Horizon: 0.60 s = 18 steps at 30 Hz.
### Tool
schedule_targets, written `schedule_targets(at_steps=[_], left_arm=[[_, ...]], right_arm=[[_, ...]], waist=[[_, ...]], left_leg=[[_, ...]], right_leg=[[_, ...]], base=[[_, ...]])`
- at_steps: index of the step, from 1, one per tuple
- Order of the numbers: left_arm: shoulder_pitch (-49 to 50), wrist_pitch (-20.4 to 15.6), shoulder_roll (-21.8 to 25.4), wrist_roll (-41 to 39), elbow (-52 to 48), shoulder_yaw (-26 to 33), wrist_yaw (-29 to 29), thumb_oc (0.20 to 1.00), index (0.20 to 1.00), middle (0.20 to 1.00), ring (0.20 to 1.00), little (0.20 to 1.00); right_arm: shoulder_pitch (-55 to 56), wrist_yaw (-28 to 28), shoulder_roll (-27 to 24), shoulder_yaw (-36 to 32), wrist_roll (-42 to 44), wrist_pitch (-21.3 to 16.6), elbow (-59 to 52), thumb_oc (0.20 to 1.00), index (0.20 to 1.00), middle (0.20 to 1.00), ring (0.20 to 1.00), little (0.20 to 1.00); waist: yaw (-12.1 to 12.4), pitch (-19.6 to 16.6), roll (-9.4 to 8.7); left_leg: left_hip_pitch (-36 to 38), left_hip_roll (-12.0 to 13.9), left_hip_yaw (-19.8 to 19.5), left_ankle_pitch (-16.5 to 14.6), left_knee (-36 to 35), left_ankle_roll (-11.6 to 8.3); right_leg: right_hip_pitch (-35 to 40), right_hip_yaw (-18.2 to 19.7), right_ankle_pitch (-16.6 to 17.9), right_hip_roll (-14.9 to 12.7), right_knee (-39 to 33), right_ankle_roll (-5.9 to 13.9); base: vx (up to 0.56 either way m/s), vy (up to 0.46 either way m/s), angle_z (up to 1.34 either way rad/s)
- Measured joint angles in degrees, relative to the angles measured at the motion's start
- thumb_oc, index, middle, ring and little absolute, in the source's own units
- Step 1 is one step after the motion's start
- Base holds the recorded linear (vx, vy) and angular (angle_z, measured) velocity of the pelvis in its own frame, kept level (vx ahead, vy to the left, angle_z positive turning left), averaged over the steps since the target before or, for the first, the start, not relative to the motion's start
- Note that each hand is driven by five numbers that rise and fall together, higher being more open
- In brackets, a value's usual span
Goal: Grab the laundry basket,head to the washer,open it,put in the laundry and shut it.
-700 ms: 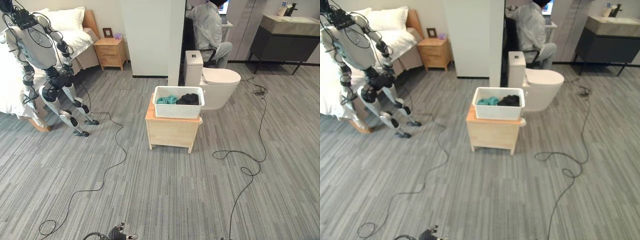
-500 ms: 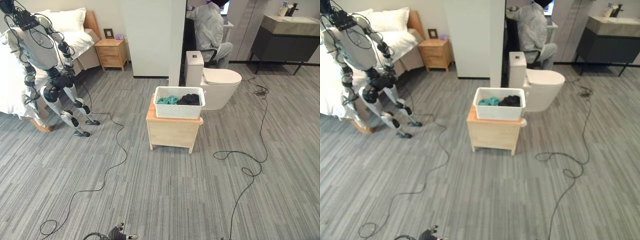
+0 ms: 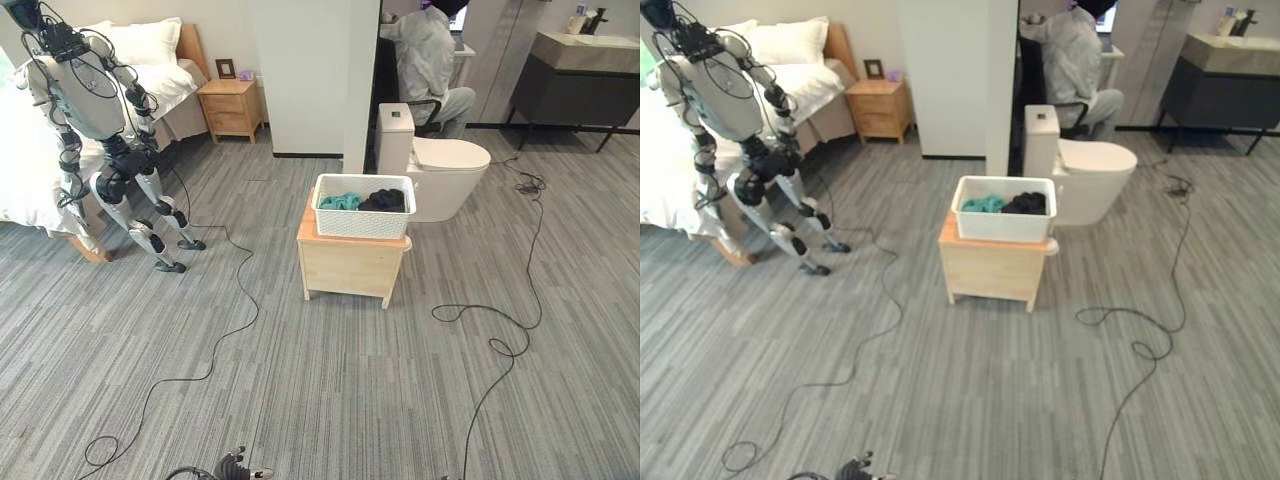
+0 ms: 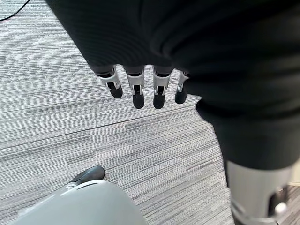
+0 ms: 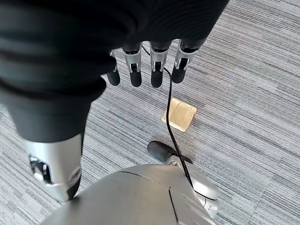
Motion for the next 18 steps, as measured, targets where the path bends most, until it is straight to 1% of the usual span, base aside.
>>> schedule_targets(at_steps=[6, 10, 14, 16, 18], left_arm=[[0.00, 0.00, 0.46, -0.04, -0.03, 0.08, 0.04, 1.000, 1.000, 1.000, 1.000, 1.000], [0.19, 0.02, 0.55, -2.15, -0.02, 0.17, 0.11, 1.000, 1.000, 1.000, 1.000, 1.000], [0.08, 0.01, 0.54, -2.26, -0.03, 0.29, 0.10, 1.000, 1.000, 1.000, 1.000, 1.000], [0.00, 0.02, 0.54, -2.49, 0.01, 0.41, 0.09, 1.000, 1.000, 1.000, 1.000, 1.000], [-0.05, 0.04, 0.58, -3.57, 0.02, 0.60, 0.09, 1.000, 1.000, 1.000, 1.000, 1.000]], right_arm=[[0.25, -0.02, -0.11, -0.03, 0.02, 0.01, -0.40, 1.000, 1.000, 1.000, 1.000, 1.000], [0.22, -0.05, -0.63, -0.02, 0.29, 0.00, -0.53, 1.000, 1.000, 1.000, 1.000, 1.000], [0.24, -0.06, -1.05, -0.02, 0.32, 0.00, -0.52, 1.000, 1.000, 1.000, 1.000, 1.000], [0.20, -0.06, -1.08, -0.01, 0.49, -0.01, -0.54, 1.000, 1.000, 1.000, 1.000, 1.000], [0.07, -0.05, -1.02, 0.05, 0.62, -0.02, -0.56, 1.000, 1.000, 1.000, 1.000, 1.000]], waist=[[0.00, -0.17, 0.34], [0.15, -0.08, 0.99], [0.13, 0.41, 1.60], [0.05, 0.75, 1.67], [0.14, 1.25, 1.27]], left_leg=[[-0.06, 0.04, -1.20, 0.00, -0.02, -0.01], [-0.26, 0.19, -1.45, 0.04, 0.00, -0.08], [-0.37, 0.27, -1.85, 0.16, 0.19, -0.24], [-0.95, 0.36, -2.48, 0.30, 0.70, -0.46], [-1.24, 0.43, -2.74, 0.52, 1.52, -0.87]], right_leg=[[0.42, -1.07, -0.37, 0.04, -0.01, -0.14], [0.38, -1.35, -0.50, 0.21, -0.02, -0.31], [0.51, -1.46, -0.49, 0.35, -0.03, -0.39], [0.50, -1.64, -0.49, 0.52, -0.04, -0.43], [0.54, -1.61, -0.46, 0.47, -0.05, -0.55]], base=[[0.03, -0.056, 0.09], [0.03, -0.076, 0.04], [0.04, -0.126, 0.04], [0.04, -0.126, 0.10], [0.02, -0.097, 0.00]])
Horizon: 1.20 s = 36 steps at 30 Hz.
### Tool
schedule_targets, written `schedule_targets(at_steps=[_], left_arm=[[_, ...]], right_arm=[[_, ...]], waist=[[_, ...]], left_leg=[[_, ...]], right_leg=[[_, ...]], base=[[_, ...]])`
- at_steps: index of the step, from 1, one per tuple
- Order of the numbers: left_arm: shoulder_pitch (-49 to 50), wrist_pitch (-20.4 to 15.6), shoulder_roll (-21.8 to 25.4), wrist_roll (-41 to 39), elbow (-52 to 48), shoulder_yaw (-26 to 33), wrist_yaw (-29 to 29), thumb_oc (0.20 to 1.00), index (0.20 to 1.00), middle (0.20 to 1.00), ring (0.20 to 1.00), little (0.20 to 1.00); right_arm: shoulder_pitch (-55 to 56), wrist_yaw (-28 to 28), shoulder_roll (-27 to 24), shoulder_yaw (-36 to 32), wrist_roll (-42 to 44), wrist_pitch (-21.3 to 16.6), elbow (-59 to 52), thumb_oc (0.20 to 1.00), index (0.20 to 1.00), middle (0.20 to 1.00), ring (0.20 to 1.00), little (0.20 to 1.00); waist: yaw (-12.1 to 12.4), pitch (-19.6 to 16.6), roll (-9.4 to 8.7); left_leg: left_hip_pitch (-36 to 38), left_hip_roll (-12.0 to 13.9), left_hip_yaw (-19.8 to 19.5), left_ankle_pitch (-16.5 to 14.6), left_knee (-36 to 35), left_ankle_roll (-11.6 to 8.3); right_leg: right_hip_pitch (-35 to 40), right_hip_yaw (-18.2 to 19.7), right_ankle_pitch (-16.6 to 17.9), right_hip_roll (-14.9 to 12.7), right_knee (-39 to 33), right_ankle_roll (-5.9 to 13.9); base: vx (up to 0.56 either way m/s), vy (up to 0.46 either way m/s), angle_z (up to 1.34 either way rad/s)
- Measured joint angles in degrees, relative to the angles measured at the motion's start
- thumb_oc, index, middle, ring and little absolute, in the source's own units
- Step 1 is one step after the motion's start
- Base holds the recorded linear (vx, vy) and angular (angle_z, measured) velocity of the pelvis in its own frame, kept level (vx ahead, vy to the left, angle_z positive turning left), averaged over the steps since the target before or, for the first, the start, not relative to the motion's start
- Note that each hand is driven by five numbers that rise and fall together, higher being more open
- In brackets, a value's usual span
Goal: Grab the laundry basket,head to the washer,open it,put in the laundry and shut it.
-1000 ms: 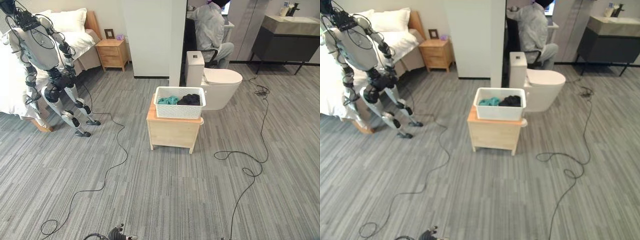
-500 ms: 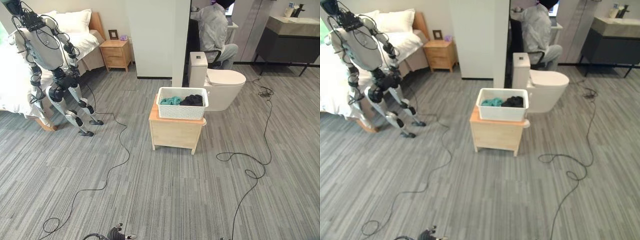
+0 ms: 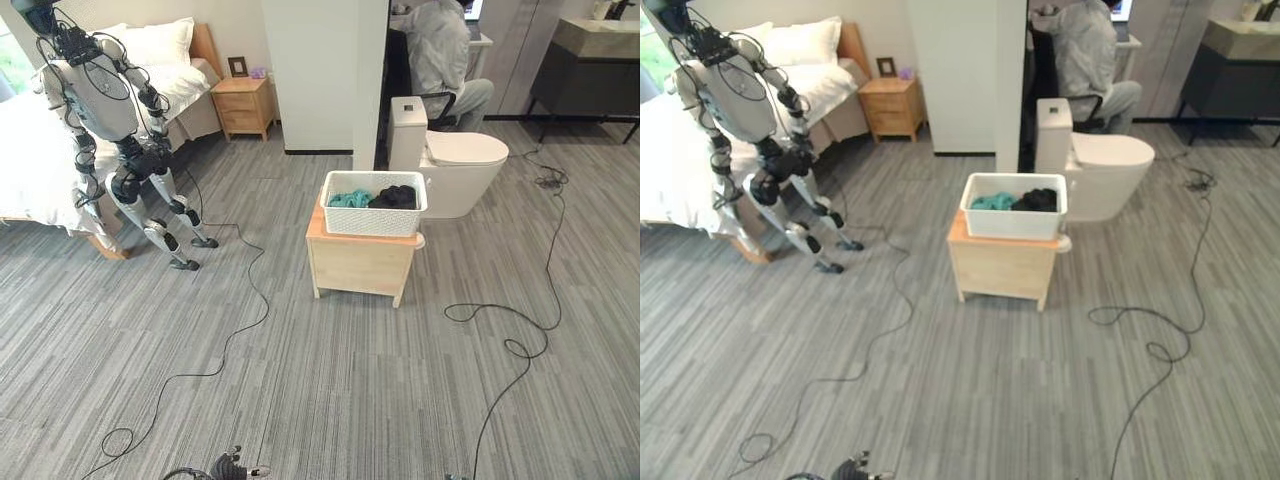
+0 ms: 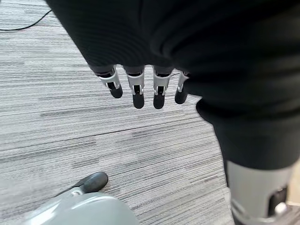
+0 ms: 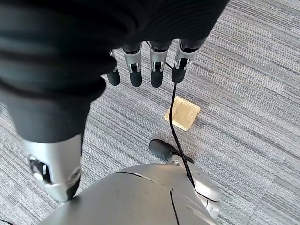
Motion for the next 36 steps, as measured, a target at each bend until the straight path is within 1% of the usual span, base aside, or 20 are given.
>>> schedule_targets(at_steps=[4, 6, 9, 10, 11, 13, 15, 17, 20, 21, 23, 24, 25, 26, 27, 29, 31, 32, 35, 36], left_arm=[[-0.75, 0.04, 0.36, -0.87, 0.15, 0.41, 0.00, 1.000, 1.000, 1.000, 1.000, 1.000], [-1.85, 0.05, 0.86, -0.91, 0.17, 0.50, -0.01, 1.000, 1.000, 1.000, 1.000, 1.000], [-3.61, 0.10, 1.00, -0.90, 2.18, 0.54, 0.00, 1.000, 1.000, 1.000, 1.000, 1.000], [-4.08, 0.14, 1.20, -0.95, 2.24, 0.61, 0.06, 1.000, 1.000, 1.000, 1.000, 1.000], [-4.57, 0.14, 1.17, -0.98, 2.21, 0.36, 0.12, 1.000, 1.000, 1.000, 1.000, 1.000], [-5.03, 0.03, 0.89, -1.37, 2.17, -0.15, 0.15, 1.000, 1.000, 1.000, 1.000, 1.000], [-5.32, 0.01, 0.88, -2.61, 2.11, -0.16, 0.16, 1.000, 1.000, 1.000, 1.000, 1.000], [-5.23, -0.04, 0.96, -2.73, 2.38, 0.03, 0.30, 1.000, 1.000, 1.000, 1.000, 1.000], [-4.55, -0.09, 0.91, -3.06, 2.21, 1.82, 0.30, 1.000, 1.000, 1.000, 1.000, 1.000], [-3.94, -0.05, 1.03, -3.10, 2.88, 2.40, 0.35, 1.000, 1.000, 1.000, 1.000, 1.000], [-4.36, -0.06, 1.26, -3.15, 4.86, 2.84, 0.35, 1.000, 1.000, 1.000, 1.000, 1.000], [-3.16, -0.02, 1.91, -3.12, 4.72, 2.77, 0.41, 1.000, 1.000, 1.000, 1.000, 1.000], [-3.33, 0.07, 2.56, -3.10, 4.66, 2.75, 0.39, 1.000, 1.000, 1.000, 1.000, 1.000], [-3.79, 0.05, 3.41, -3.04, 4.35, 2.73, 0.28, 1.000, 1.000, 1.000, 1.000, 1.000], [-4.93, 0.33, 3.73, -3.04, 4.48, 2.75, 0.23, 1.000, 1.000, 1.000, 1.000, 1.000], [-5.30, 0.33, 5.72, -3.06, 3.84, 2.35, 0.22, 1.000, 1.000, 1.000, 1.000, 1.000], [-5.16, 0.24, 6.32, -3.09, 3.14, 1.59, 0.31, 1.000, 1.000, 1.000, 1.000, 1.000], [-5.06, 0.15, 6.40, -3.12, 1.99, 1.61, 0.36, 1.000, 1.000, 1.000, 1.000, 1.000], [-3.10, 0.15, 6.57, -3.07, 2.56, 1.77, 0.33, 1.000, 1.000, 1.000, 1.000, 1.000], [-2.43, 0.17, 7.31, -3.01, 2.28, 2.23, 0.34, 1.000, 1.000, 1.000, 1.000, 1.000]], right_arm=[[-1.25, -0.02, 0.26, 0.29, 1.42, -0.04, -0.21, 1.000, 1.000, 1.000, 1.000, 1.000], [-1.92, -0.05, 0.48, 0.48, 1.43, -0.08, -0.54, 1.000, 1.000, 1.000, 1.000, 1.000], [-2.40, -0.07, 0.10, 1.66, 1.44, -0.07, -1.11, 1.000, 1.000, 1.000, 1.000, 1.000], [-2.40, -0.07, -0.05, 2.23, 1.45, -0.01, -0.98, 1.000, 1.000, 1.000, 1.000, 1.000], [-2.45, -0.11, -0.27, 2.23, 1.45, 0.04, -0.95, 1.000, 1.000, 1.000, 1.000, 1.000], [-3.79, -0.20, -1.20, 2.41, 1.45, 0.04, -0.94, 1.000, 1.000, 1.000, 1.000, 1.000], [-5.18, -0.20, -1.60, 2.64, 1.45, -0.03, -1.02, 1.000, 1.000, 1.000, 1.000, 1.000], [-6.88, -0.22, -1.41, 2.72, 1.45, -0.03, 0.12, 1.000, 1.000, 1.000, 1.000, 1.000], [-8.50, -0.12, -0.67, 2.59, 1.44, -0.02, 2.76, 1.000, 1.000, 1.000, 1.000, 1.000], [-8.47, -0.14, -0.54, 2.43, 1.44, -0.20, 2.85, 1.000, 1.000, 1.000, 1.000, 1.000], [-6.01, -0.01, 0.45, 1.53, 1.56, -0.58, 4.45, 1.000, 1.000, 1.000, 1.000, 1.000], [-4.99, -0.04, 1.16, 1.50, 1.62, -0.52, 5.01, 1.000, 1.000, 1.000, 1.000, 1.000], [-4.13, 0.09, 1.73, 1.48, 1.93, -0.58, 4.98, 1.000, 1.000, 1.000, 1.000, 1.000], [-3.40, 0.27, 2.00, 1.28, 2.18, -0.77, 5.12, 1.000, 1.000, 1.000, 1.000, 1.000], [-3.57, 0.20, 1.51, 0.33, 2.54, -0.84, 4.58, 1.000, 1.000, 1.000, 1.000, 1.000], [-3.50, 0.21, 1.18, -0.98, 2.74, -0.80, 3.58, 1.000, 1.000, 1.000, 1.000, 1.000], [-3.70, -0.17, 0.23, -2.56, 3.79, -0.85, 3.23, 1.000, 1.000, 1.000, 1.000, 1.000], [-4.44, -0.20, -1.81, -4.40, 3.82, -1.07, 2.63, 1.000, 1.000, 1.000, 1.000, 1.000], [-6.39, -0.75, -4.09, -5.87, 5.00, -1.07, 1.68, 1.000, 1.000, 1.000, 1.000, 1.000], [-6.42, -1.48, -4.45, -7.52, 6.06, -1.05, 0.40, 1.000, 1.000, 1.000, 1.000, 1.000]], waist=[[0.13, 1.71, -2.19], [0.20, 3.44, -4.21], [0.38, 4.88, -5.47], [0.33, 5.39, -5.53], [0.31, 5.62, -5.39], [0.89, 6.34, -4.02], [1.63, 6.92, -3.35], [2.49, 6.79, -2.88], [5.39, 6.72, -3.18], [5.97, 6.14, -3.49], [6.75, 4.70, -5.24], [7.45, 3.47, -6.60], [6.94, 2.95, -8.45], [6.62, 3.21, -9.11], [5.70, 4.01, -7.73], [4.44, 4.24, -7.45], [4.43, 4.38, -6.84], [4.01, 5.38, -3.87], [2.90, 5.60, -2.61], [1.45, 5.68, -2.95]], left_leg=[[-3.13, -0.15, -1.98, 1.27, 5.50, -2.05], [-6.74, -0.55, -2.81, 1.55, 12.42, -3.60], [-15.22, -0.76, -5.10, 2.81, 25.84, -6.05], [-18.28, 0.35, -4.73, 2.63, 25.54, -5.97], [-18.93, 1.01, -4.69, 3.01, 19.87, -5.86], [-20.02, 3.11, -4.91, 6.55, 8.08, -6.46], [-20.01, 3.94, -5.68, 8.91, 0.81, -7.31], [-20.79, 3.89, -6.32, 10.37, -4.94, -8.58], [-19.70, 3.62, -6.11, 10.99, -5.01, -7.81], [-19.32, 3.15, -6.29, 12.12, -4.45, -6.54], [-19.84, 1.67, -6.29, 11.04, 1.96, -4.65], [-19.15, 0.40, -5.07, 10.41, 2.54, -2.42], [-18.65, -0.96, -4.45, 9.70, 2.51, -1.39], [-17.77, -1.91, -4.16, 9.12, 2.44, -0.07], [-15.87, -1.42, -4.85, 8.67, 1.55, 0.80], [-11.49, -3.68, -4.68, 5.39, 1.42, 3.73], [-9.12, -4.39, -4.20, 4.18, 1.23, 5.10], [-5.87, -3.87, -4.25, 1.85, 0.08, 5.84], [-2.00, -4.05, -1.98, 0.53, -1.77, 4.76], [0.20, -4.38, -1.69, -1.21, -2.25, 3.16]], right_leg=[[-0.12, -0.05, -0.21, -0.08, -0.01, -0.98], [-0.01, -0.05, 0.45, -1.16, 0.00, -2.99], [-0.12, -0.90, 0.33, -1.27, -0.01, -4.48], [-0.02, -2.26, 0.10, -1.24, 0.00, -4.67], [-0.28, -2.80, -0.11, -1.21, -0.01, -4.66], [-0.76, -2.93, -0.29, -0.38, -0.03, -4.50], [-0.82, -2.65, -0.42, 0.24, -0.02, -4.80], [-0.77, -1.70, -1.65, 1.15, -0.02, -3.80], [0.72, 1.86, -2.88, 1.29, 0.18, -2.99], [2.19, 2.47, -4.66, 1.13, 0.48, -2.41], [4.81, 2.89, -7.81, -0.83, 0.58, -0.48], [4.90, 3.34, -9.48, -2.02, 2.47, 0.99], [4.56, 3.06, -10.39, -3.76, 4.33, 1.82], [2.40, 2.62, -11.32, -4.48, 10.26, 3.04], [-5.88, 1.69, -11.30, -4.56, 29.54, 4.06], [-17.52, 4.03, -9.03, -7.61, 53.85, 8.55], [-21.46, 2.78, -8.17, -10.04, 57.31, 8.52], [-23.26, -2.44, -8.67, -13.02, 50.91, 7.51], [-24.02, -5.61, -6.97, -14.98, 31.30, 8.53], [-25.56, -6.70, -2.79, -15.51, 21.43, 9.12]], base=[[0.01, -0.144, 0.05], [0.04, -0.075, -0.03], [0.09, 0.012, 0.18], [0.09, 0.053, 0.40], [0.20, 0.084, 0.38], [0.18, 0.056, 0.10], [0.25, 0.073, -0.07], [0.46, 0.164, -0.20], [0.40, 0.150, -0.60], [0.41, 0.135, -0.41], [0.31, 0.125, -0.26], [0.27, 0.149, -0.12], [0.22, 0.153, -0.04], [0.19, 0.155, 0.17], [0.23, 0.162, 0.08], [0.28, 0.141, 0.21], [0.44, 0.053, 0.05], [0.53, -0.059, -0.19], [0.38, -0.112, -0.33], [0.44, -0.159, -0.14]])
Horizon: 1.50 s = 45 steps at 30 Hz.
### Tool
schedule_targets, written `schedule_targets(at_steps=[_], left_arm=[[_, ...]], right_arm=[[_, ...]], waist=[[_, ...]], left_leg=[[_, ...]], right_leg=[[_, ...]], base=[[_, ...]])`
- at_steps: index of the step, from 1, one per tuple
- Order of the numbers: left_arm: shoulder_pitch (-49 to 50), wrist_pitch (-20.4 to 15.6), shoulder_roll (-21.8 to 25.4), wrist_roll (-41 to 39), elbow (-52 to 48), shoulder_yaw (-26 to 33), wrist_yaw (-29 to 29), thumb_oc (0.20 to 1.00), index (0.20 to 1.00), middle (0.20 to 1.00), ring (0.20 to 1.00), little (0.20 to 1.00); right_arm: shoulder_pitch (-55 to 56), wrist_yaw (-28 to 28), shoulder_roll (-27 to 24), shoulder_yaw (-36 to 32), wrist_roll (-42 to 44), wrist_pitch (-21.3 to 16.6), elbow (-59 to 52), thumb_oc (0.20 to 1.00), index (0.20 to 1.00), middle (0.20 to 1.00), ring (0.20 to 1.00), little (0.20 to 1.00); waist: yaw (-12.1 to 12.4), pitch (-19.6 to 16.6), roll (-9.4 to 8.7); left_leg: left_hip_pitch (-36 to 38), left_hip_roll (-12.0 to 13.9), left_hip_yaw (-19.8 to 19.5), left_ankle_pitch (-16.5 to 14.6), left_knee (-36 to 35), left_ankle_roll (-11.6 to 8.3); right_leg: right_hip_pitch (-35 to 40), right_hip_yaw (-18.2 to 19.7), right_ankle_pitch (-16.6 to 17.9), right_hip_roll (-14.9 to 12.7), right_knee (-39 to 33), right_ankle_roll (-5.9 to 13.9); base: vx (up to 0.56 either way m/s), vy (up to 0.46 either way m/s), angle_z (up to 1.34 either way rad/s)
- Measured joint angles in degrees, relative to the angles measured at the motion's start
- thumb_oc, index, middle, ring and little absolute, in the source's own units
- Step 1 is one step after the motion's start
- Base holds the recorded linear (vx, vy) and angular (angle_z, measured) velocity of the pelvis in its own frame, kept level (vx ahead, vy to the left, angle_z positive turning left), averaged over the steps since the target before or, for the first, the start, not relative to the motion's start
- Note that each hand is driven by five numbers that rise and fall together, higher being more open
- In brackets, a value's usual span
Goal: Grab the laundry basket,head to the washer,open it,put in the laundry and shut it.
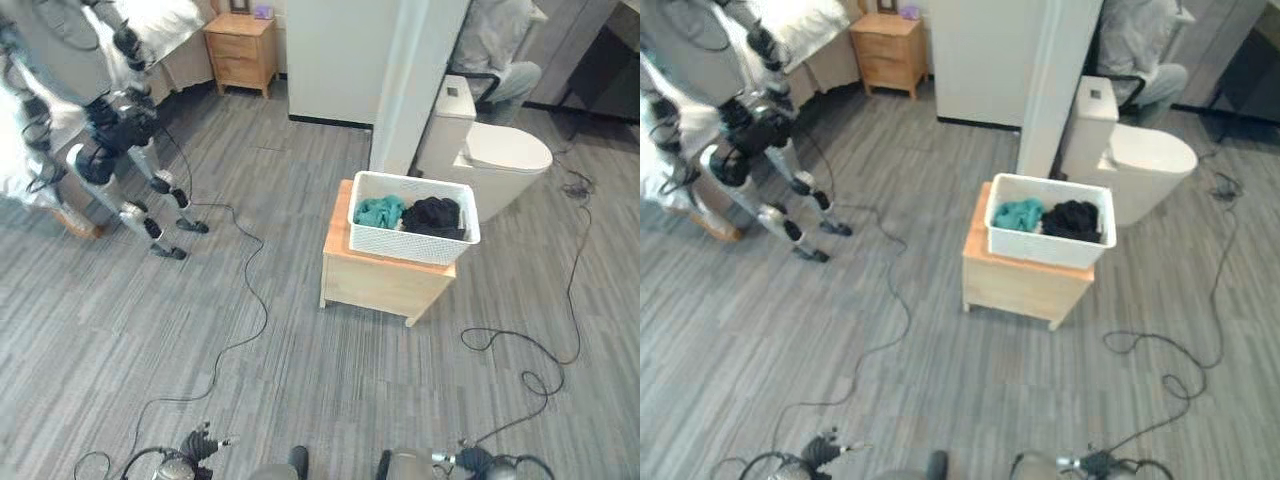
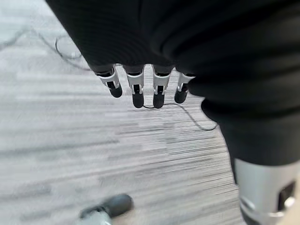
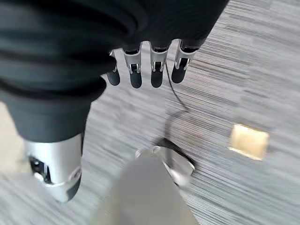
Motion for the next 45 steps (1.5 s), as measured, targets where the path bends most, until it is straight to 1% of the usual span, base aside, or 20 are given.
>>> schedule_targets(at_steps=[5, 7, 8, 10, 12, 13, 14, 15, 16, 17, 18, 20, 23, 24, 25, 27, 28, 30, 33, 45], left_arm=[[0.58, -0.23, 0.11, 0.03, 0.02, 2.33, 0.17, 1.000, 1.000, 1.000, 1.000, 1.000], [-0.22, -0.36, -0.66, 0.02, -0.18, 1.87, 0.25, 1.000, 1.000, 1.000, 1.000, 1.000], [-1.78, -0.74, -3.21, 0.04, -0.24, 1.20, 0.27, 1.000, 1.000, 1.000, 1.000, 1.000], [-2.40, -1.47, -5.62, 0.07, -0.23, 0.97, 0.17, 1.000, 1.000, 1.000, 1.000, 1.000], [-2.42, -1.34, -7.34, -0.05, 0.16, 1.07, 0.25, 1.000, 1.000, 1.000, 1.000, 1.000], [-2.94, -1.35, -7.47, -0.21, -0.65, 2.24, 0.51, 1.000, 1.000, 1.000, 1.000, 1.000], [-3.33, -1.38, -7.22, -1.40, -2.71, 2.65, 1.78, 1.000, 1.000, 1.000, 1.000, 1.000], [-3.59, -1.37, -6.97, -1.91, -3.41, 2.14, 2.28, 1.000, 1.000, 1.000, 1.000, 1.000], [-3.99, -1.20, -6.13, -2.42, -4.46, 2.07, 2.94, 1.000, 1.000, 1.000, 1.000, 1.000], [-4.13, -1.43, -5.31, -3.62, -9.89, 1.64, 4.45, 1.000, 1.000, 1.000, 1.000, 1.000], [-4.18, -1.58, -5.16, -4.76, -14.75, 1.56, 4.87, 1.000, 1.000, 1.000, 1.000, 1.000], [-2.71, -1.34, -4.79, -8.15, -21.95, 1.96, 4.87, 1.000, 1.000, 1.000, 1.000, 1.000], [2.03, -1.88, -3.74, -11.20, -33.07, 2.22, 4.71, 1.000, 1.000, 1.000, 1.000, 1.000], [3.78, -1.40, -3.19, -11.11, -35.78, 1.71, 4.56, 1.000, 1.000, 1.000, 1.000, 1.000], [4.55, -1.41, -3.54, -10.79, -36.47, 1.34, 4.41, 1.000, 1.000, 1.000, 1.000, 1.000], [4.60, -0.26, -2.65, -10.13, -39.01, 1.68, 4.36, 1.000, 1.000, 1.000, 1.000, 1.000], [6.13, -0.26, -1.97, -10.02, -41.28, 2.20, 4.37, 1.000, 1.000, 1.000, 1.000, 1.000], [6.82, 0.71, 0.24, -8.09, -43.28, 4.19, 4.03, 1.000, 1.000, 1.000, 1.000, 1.000], [9.78, 1.18, 0.14, -7.83, -46.16, 7.20, 4.06, 1.000, 1.000, 1.000, 1.000, 1.000], [11.79, 4.14, 0.16, -7.93, -44.26, 7.96, 1.76, 1.000, 1.000, 1.000, 1.000, 1.000]], right_arm=[[1.61, -0.37, -0.04, -2.58, 1.16, 0.20, -0.09, 1.000, 1.000, 1.000, 1.000, 1.000], [3.30, -0.89, -0.72, -3.04, 2.27, 0.05, -0.11, 1.000, 1.000, 1.000, 1.000, 1.000], [3.80, -1.09, -2.05, -4.91, 2.45, -0.13, 1.34, 1.000, 1.000, 1.000, 1.000, 1.000], [3.93, -1.15, -2.84, -6.22, 2.74, 0.18, 2.51, 1.000, 1.000, 1.000, 1.000, 1.000], [3.83, -1.27, -3.06, -6.15, 3.86, -0.03, 2.00, 1.000, 1.000, 1.000, 1.000, 1.000], [2.43, -1.21, -2.59, -5.40, 4.82, -0.01, 2.12, 1.000, 1.000, 1.000, 1.000, 1.000], [0.92, -1.31, -1.62, -3.81, 5.25, 0.02, 3.02, 1.000, 1.000, 1.000, 1.000, 1.000], [0.22, -1.57, -0.75, -3.25, 6.13, 0.07, 3.41, 1.000, 1.000, 1.000, 1.000, 1.000], [-0.25, -2.10, 0.21, -2.02, 6.70, 0.04, 3.20, 1.000, 1.000, 1.000, 1.000, 1.000], [-0.73, -2.59, 0.68, -1.20, 6.73, -0.01, 2.95, 1.000, 1.000, 1.000, 1.000, 1.000], [-1.74, -3.30, -0.41, -1.22, 7.14, -0.12, 2.35, 1.000, 1.000, 1.000, 1.000, 1.000], [-1.50, -3.94, -1.50, -1.29, 7.75, -0.06, 0.77, 1.000, 1.000, 1.000, 1.000, 1.000], [0.48, -4.08, -2.32, -1.98, 7.78, -0.04, -2.33, 1.000, 1.000, 1.000, 1.000, 1.000], [0.83, -4.20, -3.05, -3.61, 7.81, -0.10, -3.18, 1.000, 1.000, 1.000, 1.000, 1.000], [2.06, -4.55, -4.06, -4.78, 7.97, -0.02, -3.44, 1.000, 1.000, 1.000, 1.000, 1.000], [2.22, -4.67, -4.27, -7.99, 8.95, 0.20, -4.84, 1.000, 1.000, 1.000, 1.000, 1.000], [1.76, -4.79, -4.55, -8.96, 8.98, -0.01, -6.05, 1.000, 1.000, 1.000, 1.000, 1.000], [1.62, -5.04, -5.50, -9.18, 8.96, 0.19, -13.01, 1.000, 1.000, 1.000, 1.000, 1.000], [3.56, -5.18, -6.55, -9.02, 8.71, 0.59, -27.10, 1.000, 1.000, 1.000, 1.000, 1.000], [2.07, -4.77, -6.79, -6.64, 4.01, 2.43, -34.37, 1.000, 1.000, 1.000, 1.000, 1.000]], waist=[[-2.26, -1.69, -2.09], [-3.45, -2.72, -2.82], [-3.76, -2.87, -0.60], [-3.33, -3.31, -0.09], [-3.04, -4.31, 0.02], [-2.67, -3.74, -0.50], [-1.03, -2.11, -3.24], [-0.27, -1.85, -4.24], [-0.09, -1.58, -5.39], [0.23, -1.27, -7.27], [0.29, -1.51, -5.32], [-0.18, -1.78, -2.30], [0.03, -2.84, -0.99], [-0.42, -3.19, -0.36], [-0.82, -3.92, 0.98], [-1.20, -3.31, 4.10], [-0.70, -3.35, 4.23], [-1.04, -3.91, 3.27], [-0.61, -4.60, 4.12], [0.07, -4.71, 3.31]], left_leg=[[6.54, 0.09, -0.66, -3.84, -1.44, -2.25], [9.57, 1.98, -2.44, -6.74, -0.83, -3.90], [9.76, 4.71, -4.08, -8.13, 2.60, -5.59], [7.12, 5.85, -4.63, -7.56, 11.37, -6.77], [0.54, 7.16, -7.63, -4.04, 27.81, -11.36], [-5.40, 5.85, -10.41, 2.36, 39.24, -10.90], [-15.34, 1.81, -14.20, 19.03, 55.48, -12.41], [-20.96, 1.13, -13.11, 14.55, 59.57, -10.56], [-23.21, 1.72, -11.25, 10.97, 53.10, -8.06], [-23.91, 4.14, -7.17, 9.97, 32.17, -7.50], [-23.99, 6.90, -6.04, 11.67, 14.63, -9.11], [-22.38, 9.02, -4.88, 13.28, 0.67, -10.86], [-15.19, 7.73, -3.22, 13.85, 0.35, -9.71], [-11.22, 5.16, -3.08, 13.93, -0.77, -7.77], [-8.14, 3.66, -2.83, 17.47, -2.46, -2.01], [-5.31, 6.50, -1.64, 13.91, -2.57, 3.55], [-4.71, 6.67, -1.71, 13.25, -2.54, 4.33], [-4.47, 5.91, -1.59, 10.14, -2.76, -0.70], [-2.69, 7.17, -0.97, 7.88, -2.61, -5.42], [-1.91, 6.77, 0.43, 6.90, -2.61, -5.20]], right_leg=[[1.61, -0.51, 10.91, 1.99, -17.65, 1.06], [3.43, 2.16, 15.66, 4.56, -15.91, -0.95], [4.85, 2.08, 16.51, 6.77, -14.20, -2.86], [8.05, 1.45, 15.08, 7.95, -15.31, -4.78], [11.32, 0.74, 13.39, 10.38, -16.47, -7.48], [12.47, 0.13, 11.94, 11.58, -16.03, -10.81], [14.34, 1.82, 10.00, 11.47, -15.97, -12.68], [17.07, 1.99, 9.70, 11.94, -18.64, -13.19], [19.92, 1.97, 9.10, 12.12, -20.66, -13.50], [21.58, 1.92, 7.80, 12.56, -21.47, -13.70], [22.73, 1.49, 7.18, 14.76, -21.46, -13.50], [24.58, 1.23, 5.45, 17.35, -21.26, -13.08], [26.90, 2.89, 4.27, 17.90, -20.91, -12.49], [27.88, 3.65, 3.50, 17.52, -20.85, -11.27], [29.06, 3.50, 2.83, 17.89, -20.69, -10.21], [26.19, 4.00, -3.47, 18.81, -11.17, -7.11], [24.25, 4.45, -4.44, 15.39, -12.63, -7.05], [24.50, 4.74, 5.90, 10.10, -21.18, -4.09], [25.57, 5.49, 4.73, 10.95, -21.51, -4.29], [25.69, 6.90, 4.32, 10.49, -21.51, -3.93]], base=[[0.46, -0.174, 0.12], [0.45, -0.264, 0.52], [0.37, -0.254, 0.48], [0.15, -0.214, 0.20], [0.22, -0.327, -0.05], [0.27, -0.264, -0.24], [0.31, -0.128, -0.40], [0.32, -0.076, -0.46], [0.29, -0.013, -0.26], [0.25, 0.074, -0.30], [0.24, 0.119, -0.38], [0.19, 0.113, -0.33], [0.15, 0.099, -0.43], [0.12, 0.072, -0.16], [0.15, 0.101, 0.22], [0.10, 0.072, 0.08], [0.05, 0.042, -0.32], [0.08, 0.056, -0.03], [0.06, 0.040, -0.08], [0.04, 0.019, -0.05]])
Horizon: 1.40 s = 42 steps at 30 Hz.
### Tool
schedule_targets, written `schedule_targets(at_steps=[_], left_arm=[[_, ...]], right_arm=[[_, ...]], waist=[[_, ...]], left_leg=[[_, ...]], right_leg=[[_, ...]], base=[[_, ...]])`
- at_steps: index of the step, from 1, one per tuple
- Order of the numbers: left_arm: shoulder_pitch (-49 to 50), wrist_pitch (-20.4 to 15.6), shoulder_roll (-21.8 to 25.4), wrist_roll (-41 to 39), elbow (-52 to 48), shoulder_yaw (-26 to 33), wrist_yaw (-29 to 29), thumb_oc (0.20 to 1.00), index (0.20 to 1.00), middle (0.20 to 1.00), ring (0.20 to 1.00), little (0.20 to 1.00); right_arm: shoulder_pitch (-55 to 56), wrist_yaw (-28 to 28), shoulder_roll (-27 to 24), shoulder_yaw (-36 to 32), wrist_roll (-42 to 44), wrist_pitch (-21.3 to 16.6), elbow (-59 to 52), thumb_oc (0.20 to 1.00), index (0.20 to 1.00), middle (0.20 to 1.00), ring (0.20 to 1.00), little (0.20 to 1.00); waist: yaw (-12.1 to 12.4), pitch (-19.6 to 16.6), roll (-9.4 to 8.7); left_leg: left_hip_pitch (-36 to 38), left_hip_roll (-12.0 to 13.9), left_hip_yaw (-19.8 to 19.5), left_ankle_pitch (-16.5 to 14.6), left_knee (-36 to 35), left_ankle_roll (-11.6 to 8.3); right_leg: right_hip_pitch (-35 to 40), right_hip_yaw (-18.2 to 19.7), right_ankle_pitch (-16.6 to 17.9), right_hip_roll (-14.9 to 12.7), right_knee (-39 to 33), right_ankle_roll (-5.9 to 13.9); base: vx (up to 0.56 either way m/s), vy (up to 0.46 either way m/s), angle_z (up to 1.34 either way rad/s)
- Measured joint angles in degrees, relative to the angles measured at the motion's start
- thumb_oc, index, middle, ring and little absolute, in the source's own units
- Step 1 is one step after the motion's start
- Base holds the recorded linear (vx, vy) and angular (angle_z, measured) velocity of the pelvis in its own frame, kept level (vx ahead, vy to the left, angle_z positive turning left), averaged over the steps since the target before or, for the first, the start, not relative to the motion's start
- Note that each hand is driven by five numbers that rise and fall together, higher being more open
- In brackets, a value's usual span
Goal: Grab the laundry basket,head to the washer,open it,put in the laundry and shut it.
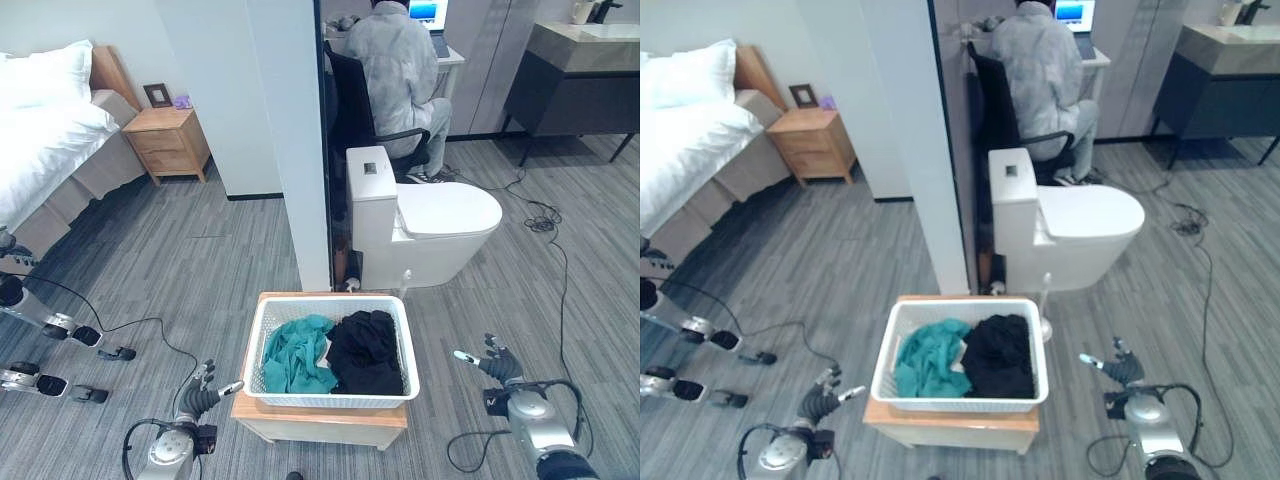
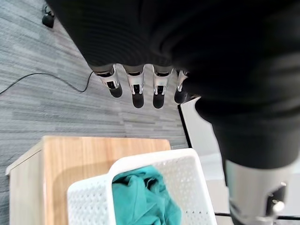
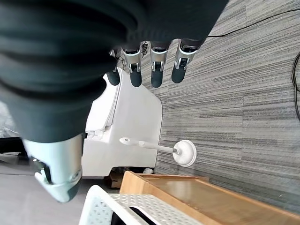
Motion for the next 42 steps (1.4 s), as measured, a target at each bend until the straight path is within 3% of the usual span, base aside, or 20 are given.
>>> schedule_targets(at_steps=[3, 7, 13, 16, 20, 24, 30, 42], left_arm=[[-1.42, 0.88, 0.30, -8.65, 2.93, -2.97, -1.59, 1.000, 1.000, 1.000, 1.000, 1.000], [-7.82, 2.38, 2.06, -12.92, 12.40, -6.55, -1.91, 1.000, 1.000, 1.000, 1.000, 1.000], [-18.81, 3.51, 2.52, -21.39, 18.94, -8.65, -2.09, 1.000, 1.000, 1.000, 1.000, 1.000], [-35.16, 4.23, 2.76, -23.73, 38.45, -7.31, -1.46, 1.000, 1.000, 1.000, 1.000, 1.000], [-44.00, 4.61, 6.43, -23.59, 45.03, -5.03, -0.54, 1.000, 1.000, 1.000, 1.000, 1.000], [-50.83, 4.49, 10.14, -20.47, 47.90, -6.71, 0.22, 1.000, 1.000, 1.000, 1.000, 1.000], [-54.90, 3.96, 10.25, -19.27, 43.70, -8.68, 0.65, 1.000, 1.000, 1.000, 1.000, 1.000], [-54.90, 3.34, 8.75, -18.68, 41.35, -14.22, 0.98, 1.000, 1.000, 1.000, 1.000, 1.000]], right_arm=[[-1.70, 0.84, -0.06, 3.59, -0.29, 0.83, 0.37, 1.000, 1.000, 1.000, 1.000, 1.000], [-8.25, 2.24, -0.27, 7.42, 1.16, 1.54, 6.91, 1.000, 1.000, 1.000, 1.000, 1.000], [-19.41, 3.21, -0.14, 15.37, 3.15, 2.94, 15.10, 1.000, 1.000, 1.000, 1.000, 1.000], [-27.20, 4.68, 2.20, 21.69, 2.56, 3.78, 17.48, 1.000, 1.000, 1.000, 1.000, 1.000], [-32.19, 5.10, 4.53, 25.70, 2.63, 3.72, 17.24, 1.000, 1.000, 1.000, 1.000, 1.000], [-34.86, 5.06, 5.51, 28.14, 3.41, 3.72, 18.06, 1.000, 1.000, 1.000, 1.000, 1.000], [-38.80, 4.77, 6.50, 28.14, 3.78, 3.69, 19.04, 1.000, 1.000, 1.000, 1.000, 1.000], [-37.46, 3.30, 4.60, 28.11, 4.90, 2.65, 9.29, 1.000, 1.000, 1.000, 1.000, 1.000]], waist=[[-0.11, 0.06, -0.12], [-0.19, 0.21, -0.74], [-0.17, 2.53, -3.17], [-0.69, 5.00, -4.39], [-0.42, 8.56, -4.40], [-0.65, 12.31, -5.29], [-1.09, 17.11, -6.86], [-3.29, 18.94, -6.13]], left_leg=[[-0.13, 0.06, 0.02, 0.01, 0.00, 0.00], [-3.00, 0.70, -0.10, 0.48, -0.04, -0.64], [-7.36, 1.39, -0.65, 2.37, 0.04, -1.28], [-10.12, 2.09, -1.91, 3.72, 0.05, -1.79], [-12.21, 2.69, -1.68, 4.19, 0.07, -2.43], [-14.28, 2.84, -1.53, 4.53, 0.13, -2.69], [-16.57, 2.49, -1.73, 4.51, 1.26, -2.71], [-16.13, 2.47, -0.81, 4.51, 1.34, -2.71]], right_leg=[[-0.18, 0.01, 0.03, 0.06, -0.01, 0.03], [-3.08, 0.00, 0.37, 0.66, 0.00, -0.20], [-7.02, -0.33, 2.03, 1.48, 0.13, -0.74], [-9.21, -1.67, 2.71, 2.25, 0.47, -1.25], [-11.51, -1.52, 3.42, 2.84, 0.52, -1.76], [-13.67, -1.40, 3.84, 2.95, 0.54, -1.84], [-15.15, -1.75, 4.03, 2.62, 0.55, -1.89], [-15.17, -1.24, 4.60, 2.48, 0.54, -1.75]], base=[[-0.02, 0.005, 0.00], [-0.08, -0.021, 0.00], [-0.14, -0.051, 0.03], [-0.15, -0.054, 0.17], [-0.13, -0.021, -0.04], [-0.11, -0.004, -0.03], [-0.04, -0.006, 0.05], [-0.01, 0.017, -0.04]])
